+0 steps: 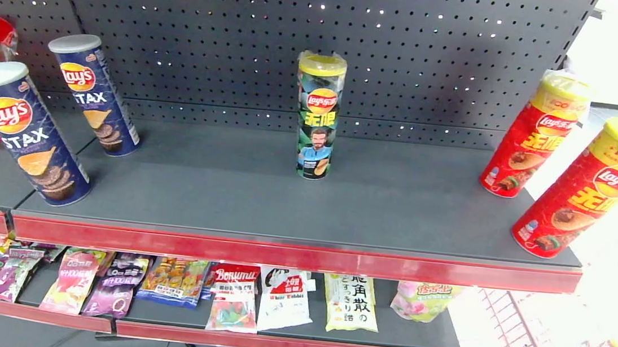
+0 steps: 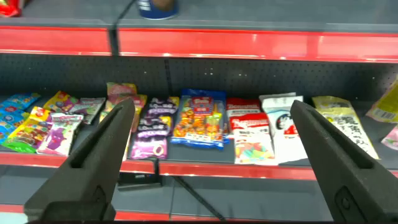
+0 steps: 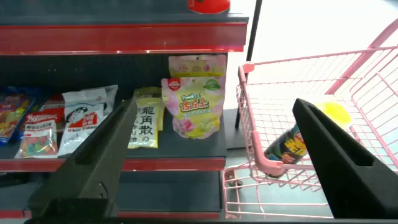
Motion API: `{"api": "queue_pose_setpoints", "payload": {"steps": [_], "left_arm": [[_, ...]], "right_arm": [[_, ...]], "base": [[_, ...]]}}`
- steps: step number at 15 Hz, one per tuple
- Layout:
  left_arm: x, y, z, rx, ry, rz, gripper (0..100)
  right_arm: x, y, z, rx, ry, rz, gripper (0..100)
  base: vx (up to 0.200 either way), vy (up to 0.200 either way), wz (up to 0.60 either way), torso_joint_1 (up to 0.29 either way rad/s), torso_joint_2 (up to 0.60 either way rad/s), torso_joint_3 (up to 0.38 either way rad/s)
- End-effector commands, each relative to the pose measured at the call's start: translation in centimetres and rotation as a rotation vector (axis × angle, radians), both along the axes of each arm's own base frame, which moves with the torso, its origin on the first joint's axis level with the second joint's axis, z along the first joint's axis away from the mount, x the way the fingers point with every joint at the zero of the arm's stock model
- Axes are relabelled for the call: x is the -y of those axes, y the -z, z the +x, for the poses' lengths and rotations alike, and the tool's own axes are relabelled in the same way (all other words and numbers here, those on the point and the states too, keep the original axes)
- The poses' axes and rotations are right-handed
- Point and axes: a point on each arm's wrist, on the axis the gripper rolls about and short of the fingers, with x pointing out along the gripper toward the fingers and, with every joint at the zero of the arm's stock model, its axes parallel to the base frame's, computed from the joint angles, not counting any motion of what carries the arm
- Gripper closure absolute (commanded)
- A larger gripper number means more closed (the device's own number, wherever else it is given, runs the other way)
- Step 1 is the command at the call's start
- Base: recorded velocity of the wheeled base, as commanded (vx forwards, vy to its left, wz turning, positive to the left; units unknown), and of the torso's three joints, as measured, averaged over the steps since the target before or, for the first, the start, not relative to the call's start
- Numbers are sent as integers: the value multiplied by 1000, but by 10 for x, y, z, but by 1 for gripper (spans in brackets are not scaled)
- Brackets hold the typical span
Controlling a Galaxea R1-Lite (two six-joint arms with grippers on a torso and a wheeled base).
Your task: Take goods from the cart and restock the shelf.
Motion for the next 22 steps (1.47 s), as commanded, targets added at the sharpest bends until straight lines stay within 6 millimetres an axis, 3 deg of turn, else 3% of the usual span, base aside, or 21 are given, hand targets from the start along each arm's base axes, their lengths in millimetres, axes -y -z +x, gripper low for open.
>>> {"api": "queue_pose_setpoints", "payload": {"steps": [1, 5, 10, 20, 22], "left_arm": [[0, 0, 0, 0, -1, 0, 0], [0, 0, 0, 0, -1, 0, 0], [0, 0, 0, 0, -1, 0, 0], [0, 0, 0, -1, -1, 0, 0], [0, 0, 0, 0, -1, 0, 0]], "right_arm": [[0, 0, 0, -1, -2, 0, 0], [0, 0, 0, 0, -1, 0, 0], [0, 0, 0, 0, -1, 0, 0], [0, 0, 0, 0, -1, 0, 0], [0, 0, 0, 0, -1, 0, 0]], "base": [[0, -200, 0, 2, 2, -2], [0, 0, 0, 0, 0, 0], [-120, 0, 0, 1, 3, 0], [0, 0, -600, 0, 2, 3], [0, 0, 0, 0, 0, 0]]}}
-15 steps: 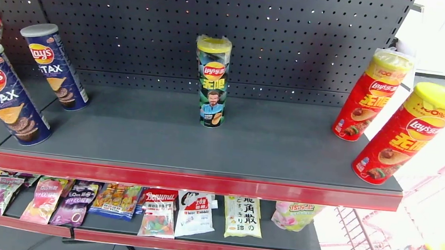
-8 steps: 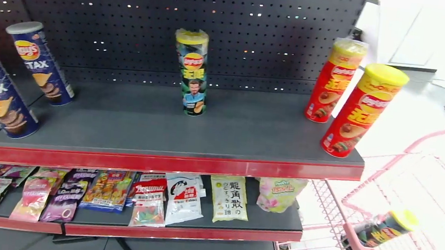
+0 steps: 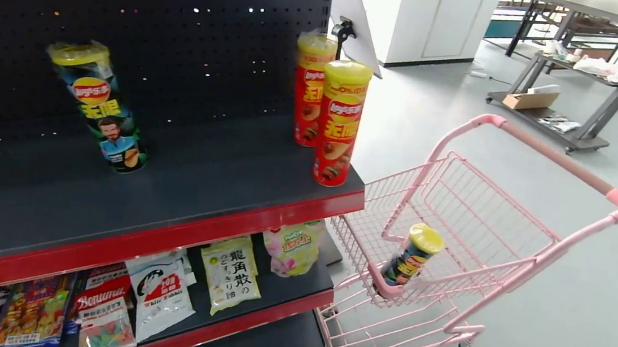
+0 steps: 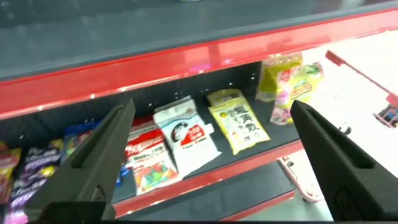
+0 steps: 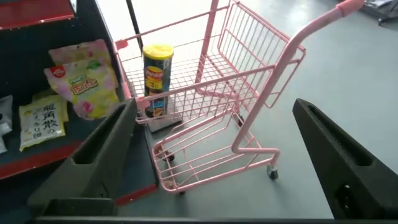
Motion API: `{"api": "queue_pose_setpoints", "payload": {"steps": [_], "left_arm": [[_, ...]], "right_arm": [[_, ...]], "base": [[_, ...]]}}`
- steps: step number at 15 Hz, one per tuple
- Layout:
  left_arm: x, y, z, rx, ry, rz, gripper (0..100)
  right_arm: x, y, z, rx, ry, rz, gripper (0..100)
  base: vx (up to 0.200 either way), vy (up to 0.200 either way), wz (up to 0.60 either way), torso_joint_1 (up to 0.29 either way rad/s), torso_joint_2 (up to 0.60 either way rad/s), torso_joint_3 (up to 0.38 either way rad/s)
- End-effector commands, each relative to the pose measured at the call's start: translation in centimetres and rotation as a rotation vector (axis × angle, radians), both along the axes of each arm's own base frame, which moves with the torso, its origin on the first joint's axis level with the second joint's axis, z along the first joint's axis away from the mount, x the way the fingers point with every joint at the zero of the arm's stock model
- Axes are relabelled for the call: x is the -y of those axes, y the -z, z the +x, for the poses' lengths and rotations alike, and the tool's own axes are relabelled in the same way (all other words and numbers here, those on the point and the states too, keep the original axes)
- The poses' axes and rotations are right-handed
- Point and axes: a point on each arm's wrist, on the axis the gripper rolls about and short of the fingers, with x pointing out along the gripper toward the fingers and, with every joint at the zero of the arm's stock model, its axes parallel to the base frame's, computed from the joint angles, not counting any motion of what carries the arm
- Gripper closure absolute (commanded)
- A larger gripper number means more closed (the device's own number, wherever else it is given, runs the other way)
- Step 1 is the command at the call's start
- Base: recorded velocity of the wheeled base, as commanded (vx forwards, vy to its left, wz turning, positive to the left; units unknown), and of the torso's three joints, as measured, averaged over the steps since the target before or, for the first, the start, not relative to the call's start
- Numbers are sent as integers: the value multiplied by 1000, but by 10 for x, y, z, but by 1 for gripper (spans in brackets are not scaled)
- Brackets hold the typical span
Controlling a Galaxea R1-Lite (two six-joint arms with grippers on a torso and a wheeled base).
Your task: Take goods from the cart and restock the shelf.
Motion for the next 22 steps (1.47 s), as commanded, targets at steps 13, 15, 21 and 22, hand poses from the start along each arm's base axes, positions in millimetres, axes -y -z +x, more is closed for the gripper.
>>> {"api": "queue_pose_setpoints", "payload": {"steps": [13, 15, 21, 22], "left_arm": [[0, 0, 0, 1, -1, 0, 0], [0, 0, 0, 1, -2, 0, 0], [0, 0, 0, 1, -2, 0, 0], [0, 0, 0, 1, -1, 0, 0]], "right_arm": [[0, 0, 0, -1, 2, 3, 0], [0, 0, 0, -3, 2, 0, 0], [0, 0, 0, -1, 4, 2, 0], [0, 0, 0, -1, 4, 2, 0]], "base": [[0, 0, 0, -92, 251, 154], [0, 0, 0, -183, 525, 337], [0, 0, 0, -164, 542, 366], [0, 0, 0, -139, 520, 373]]}}
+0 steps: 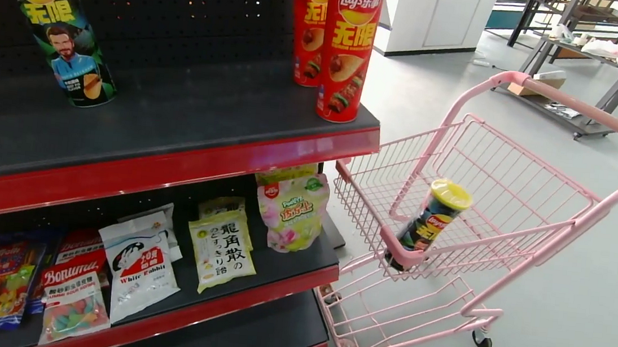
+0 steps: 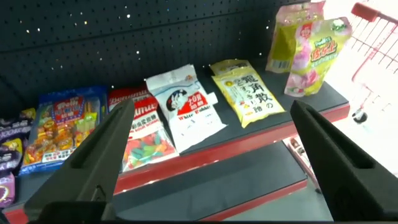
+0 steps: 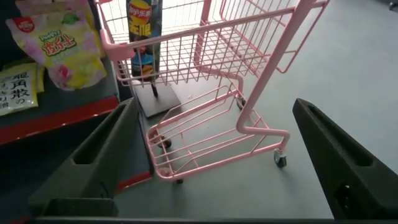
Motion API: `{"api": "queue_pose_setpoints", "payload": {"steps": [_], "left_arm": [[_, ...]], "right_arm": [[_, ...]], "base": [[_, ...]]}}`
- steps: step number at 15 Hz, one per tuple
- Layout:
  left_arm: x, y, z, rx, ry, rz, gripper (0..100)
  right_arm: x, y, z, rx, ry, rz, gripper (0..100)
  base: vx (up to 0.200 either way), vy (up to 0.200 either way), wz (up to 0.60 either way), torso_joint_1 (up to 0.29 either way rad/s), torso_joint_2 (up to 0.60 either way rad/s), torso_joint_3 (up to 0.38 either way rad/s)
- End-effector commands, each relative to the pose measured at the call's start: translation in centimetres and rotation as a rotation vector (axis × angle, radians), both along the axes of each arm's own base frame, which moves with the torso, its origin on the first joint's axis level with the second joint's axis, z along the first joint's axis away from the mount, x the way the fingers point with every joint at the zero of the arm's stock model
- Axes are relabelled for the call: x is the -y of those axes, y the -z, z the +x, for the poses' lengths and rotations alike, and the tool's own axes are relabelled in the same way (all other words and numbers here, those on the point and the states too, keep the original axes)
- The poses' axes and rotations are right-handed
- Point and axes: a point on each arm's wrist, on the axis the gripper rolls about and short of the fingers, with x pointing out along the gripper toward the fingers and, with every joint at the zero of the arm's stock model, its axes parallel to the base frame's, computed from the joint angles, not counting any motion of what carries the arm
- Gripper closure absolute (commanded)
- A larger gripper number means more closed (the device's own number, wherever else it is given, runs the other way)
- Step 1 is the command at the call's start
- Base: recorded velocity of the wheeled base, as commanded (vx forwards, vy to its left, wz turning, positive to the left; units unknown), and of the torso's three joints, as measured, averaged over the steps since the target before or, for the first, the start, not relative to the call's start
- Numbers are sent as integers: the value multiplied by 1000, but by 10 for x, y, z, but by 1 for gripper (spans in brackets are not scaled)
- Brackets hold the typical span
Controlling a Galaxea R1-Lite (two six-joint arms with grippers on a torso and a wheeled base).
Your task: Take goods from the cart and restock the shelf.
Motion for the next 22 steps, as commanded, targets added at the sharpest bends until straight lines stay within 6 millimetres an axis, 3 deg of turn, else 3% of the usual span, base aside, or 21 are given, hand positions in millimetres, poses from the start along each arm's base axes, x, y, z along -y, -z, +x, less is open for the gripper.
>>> {"api": "queue_pose_setpoints", "payload": {"steps": [1, 10, 11, 12, 13, 14, 15, 16, 18, 21, 22], "left_arm": [[0, 0, 0, 0, -1, 0, 0], [0, 0, 0, -1, 1, -2, 0], [0, 0, 0, 0, -1, -2, 0], [0, 0, 0, 0, -1, -2, 0], [0, 0, 0, 0, -1, -2, 0], [0, 0, 0, 0, 1, -2, 0], [0, 0, 0, 0, 1, -2, 0], [0, 0, 0, 0, -1, -2, 0], [0, 0, 0, 0, 1, -2, 0], [0, 0, 0, 0, 1, -2, 0], [0, 0, 0, 0, -1, -2, 0]], "right_arm": [[0, 0, 0, 1, -1, -1, 0], [0, -2, 0, -9, -4, -14, 0], [0, -6, 0, 5, -13, -15, 0], [-1, -45, 3, 1, -47, -1, 0], [-1, -104, 26, -40, -42, 139, 0], [-1, -140, 46, -50, -45, 200, 0], [-2, -153, 61, -73, -47, 198, 0], [-5, -161, 92, -120, -132, 198, 0], [-10, -147, 127, -173, -303, 206, 0], [-15, -109, 178, -247, -410, 214, 0], [-15, -104, 187, -259, -427, 216, 0]], "base": [[0, 0, 0, -129, 505, 378], [0, 0, 0, -23, 100, 73], [0, 0, 0, 0, 0, 0], [0, 0, 0, 0, 0, 0], [0, 0, 0, 0, 0, 0], [0, 0, 0, 0, 0, 0], [0, 0, 0, 0, 0, 0], [0, 0, 0, 0, 0, 0], [0, 0, 0, 0, 0, 0], [0, 0, 0, 0, 0, 0], [0, 0, 0, 0, 0, 0]]}}
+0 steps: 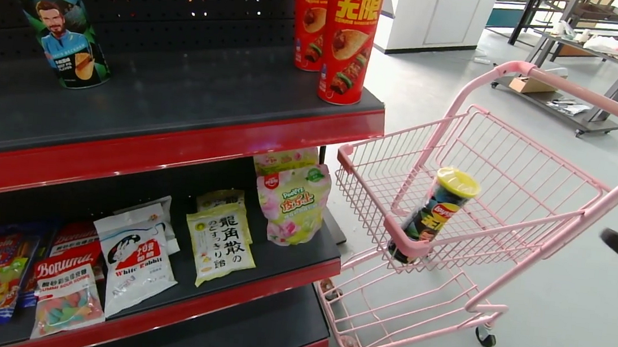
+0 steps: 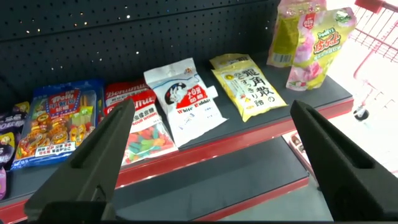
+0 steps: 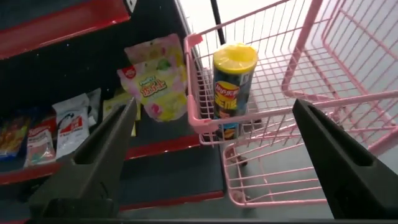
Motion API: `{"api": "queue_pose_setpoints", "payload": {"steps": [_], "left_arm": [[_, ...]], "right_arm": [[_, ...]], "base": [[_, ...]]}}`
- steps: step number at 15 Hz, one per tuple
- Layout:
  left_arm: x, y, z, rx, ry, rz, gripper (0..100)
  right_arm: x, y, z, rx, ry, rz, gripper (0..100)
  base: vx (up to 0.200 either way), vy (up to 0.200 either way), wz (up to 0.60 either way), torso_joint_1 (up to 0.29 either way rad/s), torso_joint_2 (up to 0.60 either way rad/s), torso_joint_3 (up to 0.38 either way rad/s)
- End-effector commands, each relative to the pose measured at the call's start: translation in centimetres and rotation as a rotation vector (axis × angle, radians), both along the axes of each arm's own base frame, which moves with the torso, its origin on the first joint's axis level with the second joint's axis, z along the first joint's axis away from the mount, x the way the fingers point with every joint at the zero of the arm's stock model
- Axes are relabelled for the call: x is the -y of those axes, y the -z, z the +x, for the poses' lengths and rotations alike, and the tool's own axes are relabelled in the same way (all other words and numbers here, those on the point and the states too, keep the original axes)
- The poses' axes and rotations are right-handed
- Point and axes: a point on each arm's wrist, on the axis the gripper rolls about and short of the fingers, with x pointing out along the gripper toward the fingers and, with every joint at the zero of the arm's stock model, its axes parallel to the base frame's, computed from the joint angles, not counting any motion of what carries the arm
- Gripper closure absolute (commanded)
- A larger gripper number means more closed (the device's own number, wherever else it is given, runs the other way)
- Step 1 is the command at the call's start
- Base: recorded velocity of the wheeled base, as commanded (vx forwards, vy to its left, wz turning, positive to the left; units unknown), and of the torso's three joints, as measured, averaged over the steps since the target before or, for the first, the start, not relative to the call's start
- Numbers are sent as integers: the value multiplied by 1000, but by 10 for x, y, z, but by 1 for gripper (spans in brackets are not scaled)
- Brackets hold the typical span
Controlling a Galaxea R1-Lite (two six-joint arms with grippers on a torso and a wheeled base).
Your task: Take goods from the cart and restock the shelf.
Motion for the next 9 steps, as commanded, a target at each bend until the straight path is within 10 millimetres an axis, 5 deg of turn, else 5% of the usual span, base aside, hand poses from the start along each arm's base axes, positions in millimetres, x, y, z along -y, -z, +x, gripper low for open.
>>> {"api": "queue_pose_setpoints", "payload": {"steps": [1, 4, 9], "left_arm": [[0, 0, 0, 0, 0, -1, 0], [0, 0, 0, 0, 0, -1, 0], [0, 0, 0, 0, 0, 1, 0]], "right_arm": [[-6, 49, 81, -200, -134, 13, 0], [-6, 74, 123, -212, -196, -6, 0], [7, 85, 156, -183, -330, -5, 0]], "base": [[0, 0, 0, 0, 0, 0], [0, 0, 0, 0, 0, 0], [0, 0, 0, 0, 0, 0]]}}
